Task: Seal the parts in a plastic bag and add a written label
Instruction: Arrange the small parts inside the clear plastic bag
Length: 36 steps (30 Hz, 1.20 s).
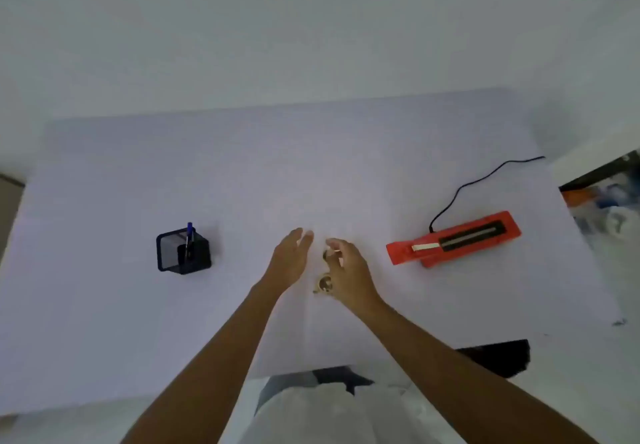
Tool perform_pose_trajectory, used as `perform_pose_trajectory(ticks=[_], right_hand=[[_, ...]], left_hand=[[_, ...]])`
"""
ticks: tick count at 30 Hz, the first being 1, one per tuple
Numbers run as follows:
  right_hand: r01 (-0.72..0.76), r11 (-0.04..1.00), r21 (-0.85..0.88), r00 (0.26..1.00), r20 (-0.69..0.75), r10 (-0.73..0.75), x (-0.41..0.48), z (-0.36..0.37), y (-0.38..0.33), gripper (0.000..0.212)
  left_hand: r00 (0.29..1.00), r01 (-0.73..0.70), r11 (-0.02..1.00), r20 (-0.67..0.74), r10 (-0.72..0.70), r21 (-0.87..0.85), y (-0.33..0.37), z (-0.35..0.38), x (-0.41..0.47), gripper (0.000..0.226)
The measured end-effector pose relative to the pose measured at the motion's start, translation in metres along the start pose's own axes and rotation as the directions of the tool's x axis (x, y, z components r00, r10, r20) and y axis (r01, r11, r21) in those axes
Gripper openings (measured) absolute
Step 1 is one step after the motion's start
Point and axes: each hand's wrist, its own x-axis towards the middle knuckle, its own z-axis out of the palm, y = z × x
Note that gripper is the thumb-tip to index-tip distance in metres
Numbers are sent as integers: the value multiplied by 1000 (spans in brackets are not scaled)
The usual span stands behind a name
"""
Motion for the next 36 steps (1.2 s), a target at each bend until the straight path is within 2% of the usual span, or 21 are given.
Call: perform_pose_trajectory(ticks=[3, 6, 8, 11, 14, 16, 19, 23, 26, 29, 32, 36], right_hand=[[-179, 984, 17, 951, -254, 177, 14, 0, 30, 30], [-329, 941, 75, 898, -282, 337, 25, -4, 54, 34], [-346, 935, 80, 899, -256, 355, 31, -9, 61, 36], [-307, 945, 112, 933, -162, 323, 34, -14, 75, 31], [-279, 930, 240, 945, -104, 310, 22, -20, 84, 26], [-298, 902, 312, 946, -33, 324, 14, -22, 88, 30], [-253, 931, 264, 968, 74, 241, 2, -21, 93, 24], [-32, 985, 167, 999, 10, 30, -12, -19, 94, 16], [11, 994, 107, 1000, -8, -10, -17, -20, 98, 21], [84, 992, 93, 996, -29, -82, -19, -19, 103, 20], [125, 988, 88, 992, -45, -121, -21, -19, 102, 19], [120, 989, 89, 992, -55, -115, -22, -19, 107, 19]], left_hand=[[994, 98, 986, 34, -103, 133, -20, 23, 13, 35], [992, 118, 981, 27, -124, 151, -32, 35, 17, 40], [995, 100, 988, 13, -102, 120, -33, 36, 20, 39], [998, 55, 998, 5, -55, 21, -39, 37, 17, 27], [1000, -1, 995, -13, 0, -95, -46, 31, 4, 13], [999, -29, 987, 14, 32, -159, -53, 26, -6, 12], [993, -94, 979, 53, 105, -182, -62, 23, -26, 16], [983, -179, 973, 12, 182, -144, -65, 17, -49, 11], [983, -176, 974, 29, 182, -143, -77, 14, -52, 20], [983, -161, 987, 89, 162, -13, -94, 19, -48, 32], [981, -186, 982, 69, 183, 29, -97, 24, -46, 24], [981, -143, 989, 127, 147, -42, -102, 28, -46, 21]])
